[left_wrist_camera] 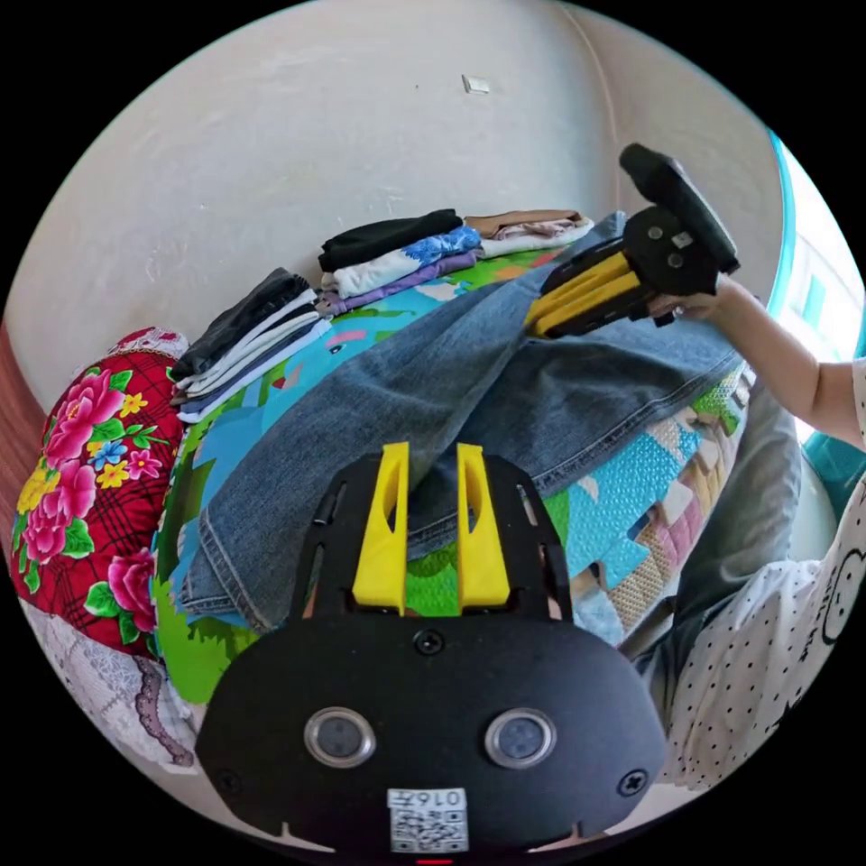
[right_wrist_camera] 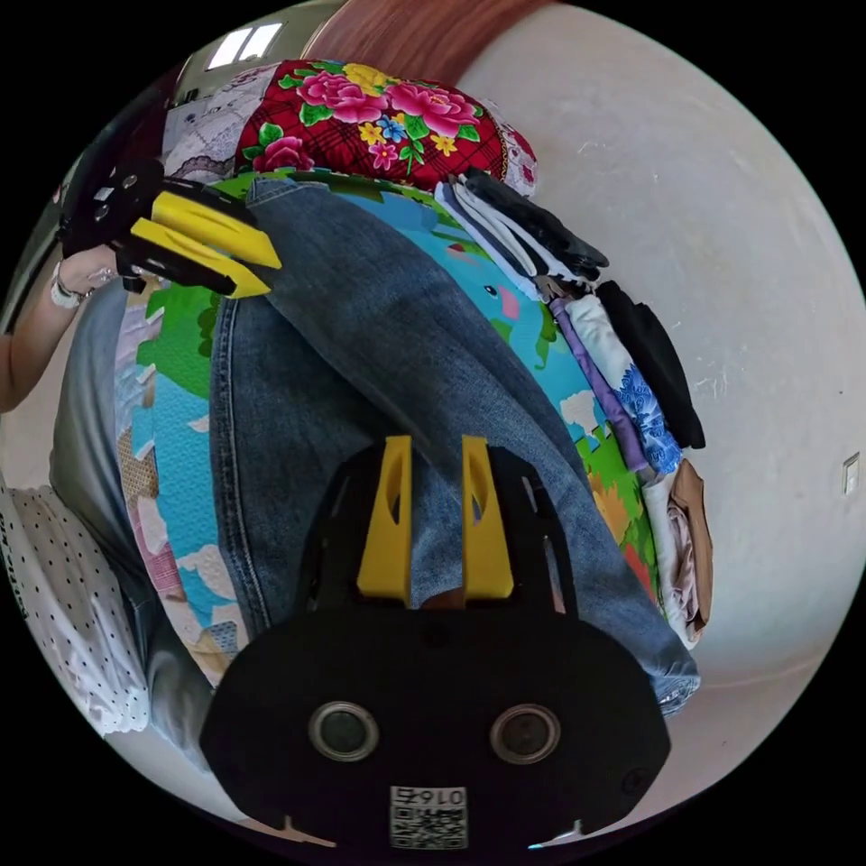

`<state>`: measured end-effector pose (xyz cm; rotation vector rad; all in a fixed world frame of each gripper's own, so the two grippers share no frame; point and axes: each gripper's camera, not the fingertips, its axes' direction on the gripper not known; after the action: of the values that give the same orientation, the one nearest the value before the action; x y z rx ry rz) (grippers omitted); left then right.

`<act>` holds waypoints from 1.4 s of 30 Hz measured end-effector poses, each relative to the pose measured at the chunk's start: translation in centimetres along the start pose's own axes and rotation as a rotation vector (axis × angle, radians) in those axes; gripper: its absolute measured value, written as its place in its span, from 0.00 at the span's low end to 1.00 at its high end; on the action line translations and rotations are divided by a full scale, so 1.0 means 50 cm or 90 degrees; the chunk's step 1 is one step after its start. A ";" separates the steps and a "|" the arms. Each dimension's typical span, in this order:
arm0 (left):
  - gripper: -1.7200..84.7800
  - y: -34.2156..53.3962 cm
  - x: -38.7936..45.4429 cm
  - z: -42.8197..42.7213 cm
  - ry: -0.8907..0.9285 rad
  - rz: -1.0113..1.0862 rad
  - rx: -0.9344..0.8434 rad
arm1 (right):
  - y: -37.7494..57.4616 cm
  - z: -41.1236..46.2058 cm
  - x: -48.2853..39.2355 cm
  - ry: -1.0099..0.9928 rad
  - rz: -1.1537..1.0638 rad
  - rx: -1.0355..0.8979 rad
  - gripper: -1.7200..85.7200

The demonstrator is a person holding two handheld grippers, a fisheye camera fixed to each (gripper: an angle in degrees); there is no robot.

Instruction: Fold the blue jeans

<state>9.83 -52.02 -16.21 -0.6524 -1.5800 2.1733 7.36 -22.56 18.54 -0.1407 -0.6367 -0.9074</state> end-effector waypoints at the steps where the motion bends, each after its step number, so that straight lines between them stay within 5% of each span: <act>1: 0.11 -0.006 0.006 0.012 -0.008 0.006 -0.011 | -0.008 -0.004 -0.002 0.002 0.006 0.011 0.06; 7: 0.02 -0.013 -0.004 0.055 -0.221 -0.036 -0.112 | -0.036 -0.091 0.013 0.029 0.010 0.100 0.03; 10: 0.01 -0.039 -0.064 0.023 -0.210 -0.043 -0.106 | -0.056 -0.115 0.029 0.020 -0.006 0.100 0.03; 15: 0.04 -0.239 -0.185 -0.066 -0.284 0.035 -0.084 | -0.146 -0.122 0.098 0.108 0.004 0.096 0.04; 18: 0.12 -0.379 -0.314 -0.015 -0.293 -0.031 -0.149 | -0.241 -0.072 0.203 0.155 0.111 0.051 0.08; 22: 0.06 -0.355 -0.474 0.026 -0.169 -0.192 -0.157 | -0.218 -0.059 0.296 0.045 0.292 0.089 0.11; 26: 0.07 -0.190 -0.591 0.042 -0.209 -0.317 -0.157 | -0.109 -0.085 0.266 -0.005 0.278 0.154 0.12; 32: 0.14 0.064 -0.583 0.120 0.009 -0.254 -0.252 | 0.114 -0.092 0.141 -0.054 0.201 0.109 0.17; 37: 0.12 0.194 -0.585 0.103 0.078 -0.298 -0.184 | 0.252 -0.073 -0.033 -0.144 0.106 0.025 0.18; 42: 0.07 0.247 -0.596 0.099 0.157 -0.308 -0.148 | 0.314 -0.055 -0.090 -0.129 0.216 0.065 0.12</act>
<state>31.16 -75.93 -22.28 -0.5120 -1.6615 1.5185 18.70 -10.75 16.04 -0.2431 -0.8181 -0.5353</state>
